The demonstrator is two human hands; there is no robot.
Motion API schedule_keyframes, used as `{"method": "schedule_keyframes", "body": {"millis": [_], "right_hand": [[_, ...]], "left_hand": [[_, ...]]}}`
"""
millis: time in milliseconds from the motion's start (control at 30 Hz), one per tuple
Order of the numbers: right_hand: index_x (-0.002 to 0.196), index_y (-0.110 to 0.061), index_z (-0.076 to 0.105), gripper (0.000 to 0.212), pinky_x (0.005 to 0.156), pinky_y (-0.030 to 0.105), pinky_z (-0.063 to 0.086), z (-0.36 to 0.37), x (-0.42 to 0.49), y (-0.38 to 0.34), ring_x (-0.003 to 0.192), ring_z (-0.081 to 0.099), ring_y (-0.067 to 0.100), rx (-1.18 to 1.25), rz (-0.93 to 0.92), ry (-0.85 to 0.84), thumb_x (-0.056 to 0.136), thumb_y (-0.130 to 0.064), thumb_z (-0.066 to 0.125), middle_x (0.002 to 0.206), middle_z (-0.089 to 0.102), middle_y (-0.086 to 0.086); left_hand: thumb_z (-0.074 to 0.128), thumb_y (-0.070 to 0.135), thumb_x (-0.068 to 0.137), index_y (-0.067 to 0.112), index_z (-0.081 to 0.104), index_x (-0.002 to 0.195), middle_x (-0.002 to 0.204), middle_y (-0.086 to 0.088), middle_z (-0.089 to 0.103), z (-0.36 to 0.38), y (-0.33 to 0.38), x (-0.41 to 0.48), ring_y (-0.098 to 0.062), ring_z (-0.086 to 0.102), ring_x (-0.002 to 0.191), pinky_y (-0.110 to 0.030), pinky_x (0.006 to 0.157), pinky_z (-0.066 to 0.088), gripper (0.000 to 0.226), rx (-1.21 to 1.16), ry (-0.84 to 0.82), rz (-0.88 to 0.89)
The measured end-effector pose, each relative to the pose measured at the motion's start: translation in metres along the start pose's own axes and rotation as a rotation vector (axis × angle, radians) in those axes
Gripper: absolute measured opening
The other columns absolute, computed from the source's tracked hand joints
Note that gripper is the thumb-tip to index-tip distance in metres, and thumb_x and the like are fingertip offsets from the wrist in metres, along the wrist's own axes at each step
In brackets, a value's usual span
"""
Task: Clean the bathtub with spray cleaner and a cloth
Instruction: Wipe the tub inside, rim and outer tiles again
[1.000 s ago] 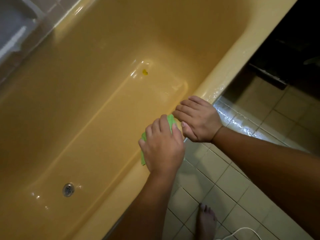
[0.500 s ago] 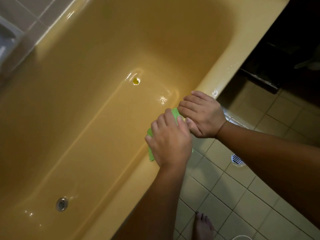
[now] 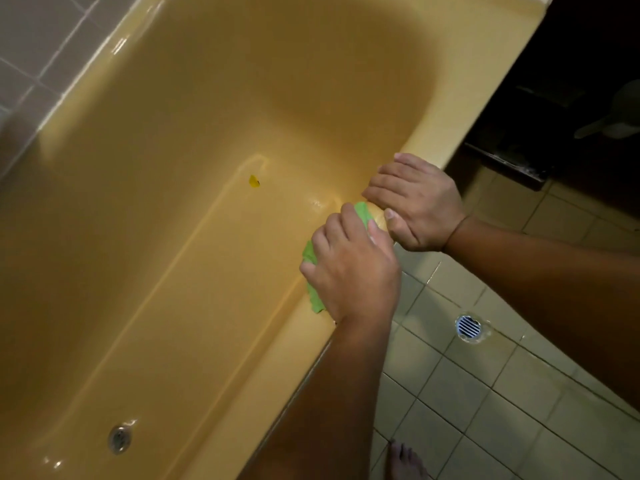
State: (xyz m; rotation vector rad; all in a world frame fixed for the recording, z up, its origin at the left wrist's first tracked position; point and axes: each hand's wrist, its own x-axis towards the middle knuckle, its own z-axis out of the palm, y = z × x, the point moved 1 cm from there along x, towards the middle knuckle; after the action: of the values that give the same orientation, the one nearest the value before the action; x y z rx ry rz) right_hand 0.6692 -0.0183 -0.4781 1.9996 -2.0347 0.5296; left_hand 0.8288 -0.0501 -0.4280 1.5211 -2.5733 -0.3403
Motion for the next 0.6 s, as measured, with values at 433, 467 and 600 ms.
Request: {"method": "schedule_keyframes", "body": {"millis": [433, 467, 600], "right_hand": [[0.123, -0.006, 0.071, 0.060, 0.117, 0.051, 0.038, -0.010, 0.006, 0.084, 0.119, 0.063, 0.036, -0.011, 0.025, -0.087, 0.102, -0.034, 0.023, 0.118, 0.070, 0.014], [0.123, -0.006, 0.071, 0.060, 0.118, 0.051, 0.037, -0.013, 0.007, 0.095, 0.120, 0.063, 0.036, -0.018, 0.029, -0.098, 0.102, -0.034, 0.023, 0.119, 0.070, 0.014], [0.124, -0.006, 0.071, 0.059, 0.118, 0.051, 0.036, -0.012, 0.012, 0.119, 0.126, 0.061, 0.036, -0.021, 0.035, -0.127, 0.101, -0.034, 0.024, 0.121, 0.070, 0.013]], "left_hand": [[0.043, 0.042, 0.102, 0.022, 0.053, 0.138, 0.130, 0.001, 0.062, 0.023, 0.069, 0.047, -0.024, 0.055, 0.117, -0.044, 0.080, 0.045, 0.043, -0.030, -0.025, 0.003], [0.044, 0.042, 0.102, 0.022, 0.053, 0.138, 0.130, 0.001, 0.062, 0.025, 0.075, 0.050, -0.024, 0.056, 0.117, -0.044, 0.080, 0.044, 0.043, -0.039, -0.021, 0.006], [0.045, 0.042, 0.101, 0.021, 0.055, 0.138, 0.131, 0.001, 0.063, 0.035, 0.101, 0.071, -0.024, 0.056, 0.118, -0.044, 0.080, 0.044, 0.043, -0.029, -0.010, -0.010]]}}
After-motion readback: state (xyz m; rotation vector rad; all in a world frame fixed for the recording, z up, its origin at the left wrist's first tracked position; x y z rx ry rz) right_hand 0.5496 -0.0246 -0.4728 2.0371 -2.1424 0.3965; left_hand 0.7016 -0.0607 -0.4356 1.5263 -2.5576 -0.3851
